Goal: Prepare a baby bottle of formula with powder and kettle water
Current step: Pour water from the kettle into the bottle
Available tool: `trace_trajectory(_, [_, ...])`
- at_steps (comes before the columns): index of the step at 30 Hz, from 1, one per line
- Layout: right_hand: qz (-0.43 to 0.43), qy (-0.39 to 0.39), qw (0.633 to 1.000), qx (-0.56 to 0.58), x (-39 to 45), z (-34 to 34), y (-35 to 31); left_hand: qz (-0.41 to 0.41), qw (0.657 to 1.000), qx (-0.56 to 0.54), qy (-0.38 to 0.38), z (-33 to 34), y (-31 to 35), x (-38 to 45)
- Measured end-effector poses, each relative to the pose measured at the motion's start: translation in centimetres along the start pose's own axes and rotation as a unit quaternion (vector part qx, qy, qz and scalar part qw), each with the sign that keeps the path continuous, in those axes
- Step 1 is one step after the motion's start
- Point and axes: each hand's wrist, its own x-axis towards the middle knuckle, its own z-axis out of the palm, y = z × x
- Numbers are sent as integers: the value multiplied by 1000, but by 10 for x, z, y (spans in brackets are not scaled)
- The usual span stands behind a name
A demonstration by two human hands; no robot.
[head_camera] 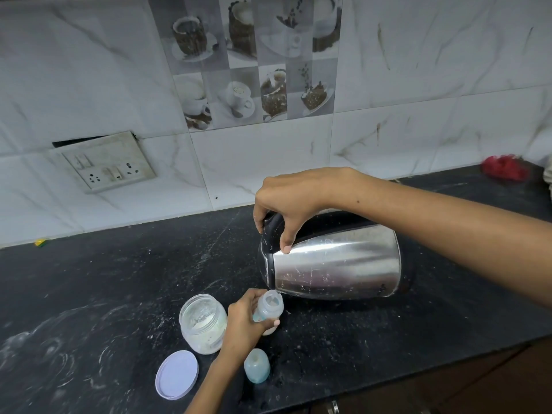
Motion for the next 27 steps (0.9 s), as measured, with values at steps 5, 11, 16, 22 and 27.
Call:
trace_trajectory(5, [6,0,1000,1,0,1,0,-4,1000,-3,0,1,-2,0])
trace_trajectory(11, [12,2,1000,4,-1,2,1,-7,1000,-7,2,2,-1,-1])
trace_trajectory(16, [14,4,1000,5,-2,2,3,-9,1000,-15,6,0,-1,-1])
trace_trajectory(22, [14,17,1000,20,-5,8,8,-9,1000,-18,7,-1,0,-2])
trace_trajectory(27, [14,37,998,45,-10,15,13,-11,999,-32,7,-2,2,-4])
